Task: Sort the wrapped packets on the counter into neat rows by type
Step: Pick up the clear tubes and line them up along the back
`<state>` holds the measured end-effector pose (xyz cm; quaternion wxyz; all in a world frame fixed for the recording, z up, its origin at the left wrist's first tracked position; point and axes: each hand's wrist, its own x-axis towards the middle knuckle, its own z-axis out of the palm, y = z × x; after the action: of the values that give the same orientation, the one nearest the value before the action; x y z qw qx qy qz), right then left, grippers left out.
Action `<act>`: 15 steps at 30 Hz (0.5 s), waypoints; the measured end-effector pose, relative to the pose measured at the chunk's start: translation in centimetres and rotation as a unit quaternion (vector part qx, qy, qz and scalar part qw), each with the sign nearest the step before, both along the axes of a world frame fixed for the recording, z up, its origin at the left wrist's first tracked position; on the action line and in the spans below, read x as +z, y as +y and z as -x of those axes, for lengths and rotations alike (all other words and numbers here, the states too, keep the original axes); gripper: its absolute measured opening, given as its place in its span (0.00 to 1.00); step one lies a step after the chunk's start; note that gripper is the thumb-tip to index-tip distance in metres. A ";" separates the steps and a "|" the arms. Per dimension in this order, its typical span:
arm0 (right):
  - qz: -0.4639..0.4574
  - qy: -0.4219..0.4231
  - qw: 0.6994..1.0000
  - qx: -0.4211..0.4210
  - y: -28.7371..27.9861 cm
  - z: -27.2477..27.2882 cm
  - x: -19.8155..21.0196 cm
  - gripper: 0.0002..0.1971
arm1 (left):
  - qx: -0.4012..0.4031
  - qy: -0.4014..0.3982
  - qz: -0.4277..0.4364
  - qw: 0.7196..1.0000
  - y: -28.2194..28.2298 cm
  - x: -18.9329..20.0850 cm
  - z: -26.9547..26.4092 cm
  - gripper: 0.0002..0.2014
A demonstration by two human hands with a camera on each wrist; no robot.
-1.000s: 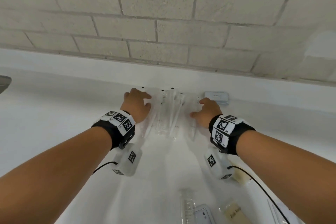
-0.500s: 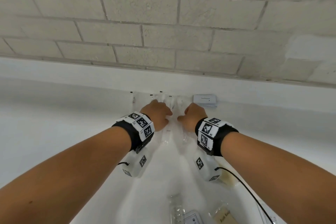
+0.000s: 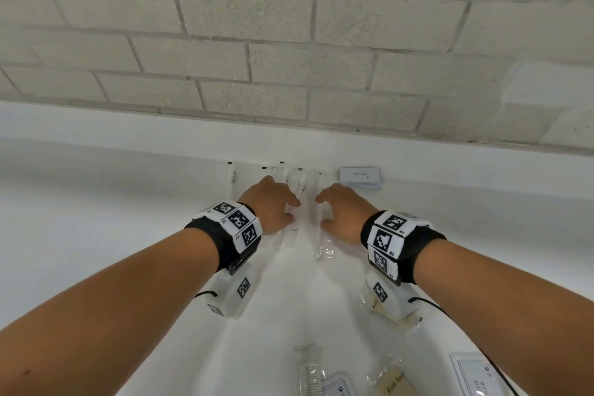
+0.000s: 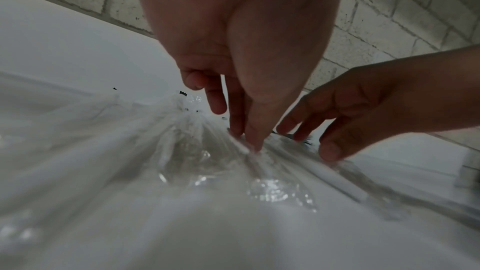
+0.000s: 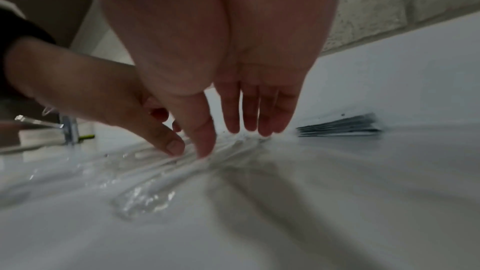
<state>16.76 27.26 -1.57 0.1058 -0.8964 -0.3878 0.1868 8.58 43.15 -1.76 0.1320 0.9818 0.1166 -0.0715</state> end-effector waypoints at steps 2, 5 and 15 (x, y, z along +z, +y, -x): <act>0.073 0.000 0.996 0.044 -0.3 0.1 -0.4 0.29 | -0.002 0.002 0.001 1.000 -0.2 -0.2 0.0 0.19; 0.090 -0.005 0.994 0.056 -0.7 0.0 -0.6 0.30 | 0.004 0.000 0.003 1.000 -0.7 -0.4 -0.2 0.20; 0.083 -0.004 0.996 0.030 -0.5 -0.2 -0.3 0.32 | 0.017 -0.001 0.016 1.000 -0.9 -0.8 -1.6 0.20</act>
<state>17.00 26.78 -1.91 0.0240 -0.8907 -0.3985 0.2176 10.18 42.23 -2.58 0.1487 0.9775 0.1319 -0.0699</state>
